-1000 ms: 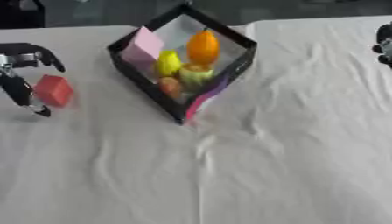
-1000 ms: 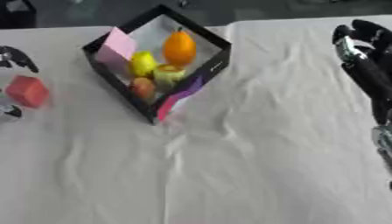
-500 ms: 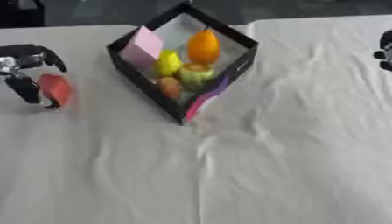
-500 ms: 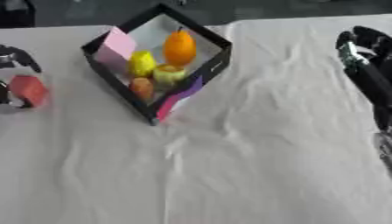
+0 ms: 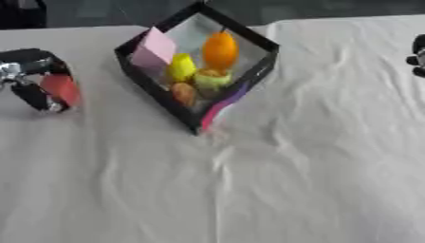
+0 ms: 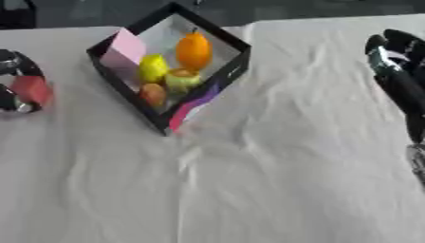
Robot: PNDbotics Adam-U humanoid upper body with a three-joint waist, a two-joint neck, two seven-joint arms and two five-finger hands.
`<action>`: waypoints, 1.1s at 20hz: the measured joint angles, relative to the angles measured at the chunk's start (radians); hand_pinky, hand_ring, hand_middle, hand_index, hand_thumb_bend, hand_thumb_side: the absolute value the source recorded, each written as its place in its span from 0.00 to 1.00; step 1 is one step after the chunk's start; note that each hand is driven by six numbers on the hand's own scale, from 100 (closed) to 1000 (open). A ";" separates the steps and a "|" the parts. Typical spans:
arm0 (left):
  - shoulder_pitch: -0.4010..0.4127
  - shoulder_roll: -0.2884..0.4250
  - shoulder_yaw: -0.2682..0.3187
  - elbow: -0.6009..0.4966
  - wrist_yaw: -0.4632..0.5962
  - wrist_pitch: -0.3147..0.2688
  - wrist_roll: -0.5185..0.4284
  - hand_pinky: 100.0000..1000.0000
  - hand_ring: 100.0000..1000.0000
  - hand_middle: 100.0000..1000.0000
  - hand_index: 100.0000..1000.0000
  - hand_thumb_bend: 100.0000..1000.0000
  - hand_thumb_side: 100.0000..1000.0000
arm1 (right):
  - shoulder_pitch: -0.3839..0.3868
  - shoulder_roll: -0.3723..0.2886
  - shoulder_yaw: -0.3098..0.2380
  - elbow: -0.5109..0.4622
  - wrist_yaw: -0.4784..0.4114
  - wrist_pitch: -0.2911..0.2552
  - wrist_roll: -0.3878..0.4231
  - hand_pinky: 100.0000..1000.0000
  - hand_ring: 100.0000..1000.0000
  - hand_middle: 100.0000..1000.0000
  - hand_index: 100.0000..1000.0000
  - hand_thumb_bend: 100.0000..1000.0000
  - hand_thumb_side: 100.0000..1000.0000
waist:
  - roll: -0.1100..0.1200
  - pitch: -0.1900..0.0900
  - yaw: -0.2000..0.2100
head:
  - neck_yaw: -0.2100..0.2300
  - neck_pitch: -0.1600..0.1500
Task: Pick up objects on the table and place them in the box.
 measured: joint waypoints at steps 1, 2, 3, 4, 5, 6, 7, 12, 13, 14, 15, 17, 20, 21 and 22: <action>-0.004 0.000 0.000 -0.005 0.001 -0.001 0.004 0.74 0.71 0.54 0.53 0.31 0.00 | 0.000 0.000 0.000 0.000 0.000 0.000 0.000 0.83 0.76 0.77 0.86 0.11 0.50 | 0.000 0.000 0.001 | 0.000 0.000; -0.007 0.000 0.000 -0.012 0.003 -0.002 0.006 0.74 0.71 0.54 0.53 0.31 0.00 | 0.000 0.000 0.000 0.000 0.000 -0.001 0.001 0.83 0.76 0.77 0.86 0.11 0.50 | 0.000 0.000 0.001 | 0.000 0.000; -0.013 0.000 0.000 -0.021 0.008 -0.002 0.006 0.74 0.71 0.54 0.53 0.31 0.00 | 0.000 0.000 0.000 0.000 0.001 -0.001 0.001 0.83 0.76 0.77 0.86 0.11 0.50 | 0.000 0.000 0.002 | -0.001 0.000; -0.019 0.000 -0.001 -0.034 0.015 -0.002 0.006 0.74 0.71 0.54 0.54 0.32 0.00 | 0.001 0.000 0.000 0.000 0.001 -0.001 0.001 0.83 0.76 0.77 0.86 0.11 0.50 | 0.000 0.000 0.003 | -0.001 0.001; -0.029 0.000 -0.003 -0.052 0.024 -0.003 0.005 0.74 0.71 0.54 0.55 0.32 0.00 | 0.001 0.000 0.000 0.000 0.001 -0.001 0.001 0.83 0.76 0.77 0.86 0.11 0.50 | 0.000 0.000 0.005 | -0.002 0.001; -0.041 0.001 -0.007 -0.072 0.035 -0.004 0.003 0.74 0.70 0.54 0.55 0.31 0.00 | 0.003 0.000 0.000 0.000 0.001 -0.001 0.001 0.83 0.76 0.77 0.86 0.11 0.50 | 0.000 0.000 0.006 | -0.003 0.002; -0.055 0.001 -0.013 -0.094 0.047 -0.005 -0.001 0.73 0.70 0.54 0.55 0.30 0.00 | 0.004 0.000 0.000 0.000 0.001 -0.001 0.001 0.83 0.76 0.77 0.86 0.11 0.50 | 0.000 0.000 0.006 | -0.003 0.002; -0.164 -0.035 -0.042 -0.189 0.126 0.000 -0.015 0.73 0.68 0.53 0.55 0.31 0.00 | -0.012 -0.001 0.001 0.000 0.000 -0.004 0.007 0.83 0.76 0.77 0.86 0.12 0.51 | 0.000 -0.001 -0.005 | 0.006 0.003; -0.186 -0.056 -0.050 -0.198 0.127 0.006 -0.008 0.73 0.68 0.53 0.55 0.31 0.00 | -0.022 -0.001 0.003 0.000 -0.002 -0.003 0.010 0.83 0.76 0.77 0.86 0.11 0.49 | 0.000 -0.001 -0.016 | 0.012 0.003; -0.205 -0.080 -0.057 -0.202 0.121 0.013 0.005 0.73 0.68 0.54 0.55 0.33 0.00 | -0.033 -0.001 0.007 0.000 -0.005 -0.003 0.014 0.83 0.76 0.78 0.86 0.11 0.49 | 0.000 -0.001 -0.027 | 0.019 0.003; -0.219 -0.104 -0.062 -0.200 0.107 0.023 0.023 0.73 0.67 0.53 0.55 0.33 0.00 | -0.046 0.000 0.012 0.000 -0.007 -0.002 0.019 0.83 0.76 0.78 0.86 0.11 0.49 | 0.001 -0.001 -0.040 | 0.029 0.002; -0.234 -0.156 -0.067 -0.180 0.063 0.041 0.071 0.72 0.67 0.53 0.55 0.33 0.00 | -0.073 0.006 0.021 0.000 -0.011 -0.001 0.030 0.83 0.76 0.77 0.86 0.11 0.48 | 0.002 -0.001 -0.067 | 0.049 0.001; -0.244 -0.222 -0.068 -0.128 0.000 0.047 0.138 0.76 0.71 0.59 0.62 0.49 0.00 | -0.098 0.017 0.031 0.000 -0.016 0.000 0.042 0.83 0.76 0.77 0.86 0.11 0.48 | 0.007 -0.001 -0.087 | 0.071 -0.001; -0.244 -0.238 -0.068 -0.111 -0.018 0.045 0.153 0.77 0.73 0.63 0.65 0.54 0.00 | -0.102 0.018 0.033 0.000 -0.017 0.001 0.044 0.83 0.76 0.77 0.86 0.11 0.48 | 0.008 -0.001 -0.090 | 0.076 -0.004; -0.244 -0.253 -0.068 -0.096 -0.034 0.043 0.165 0.85 0.84 0.81 0.82 0.74 0.06 | -0.105 0.020 0.035 0.000 -0.017 0.001 0.046 0.83 0.76 0.77 0.86 0.11 0.48 | 0.009 -0.001 -0.093 | 0.080 -0.005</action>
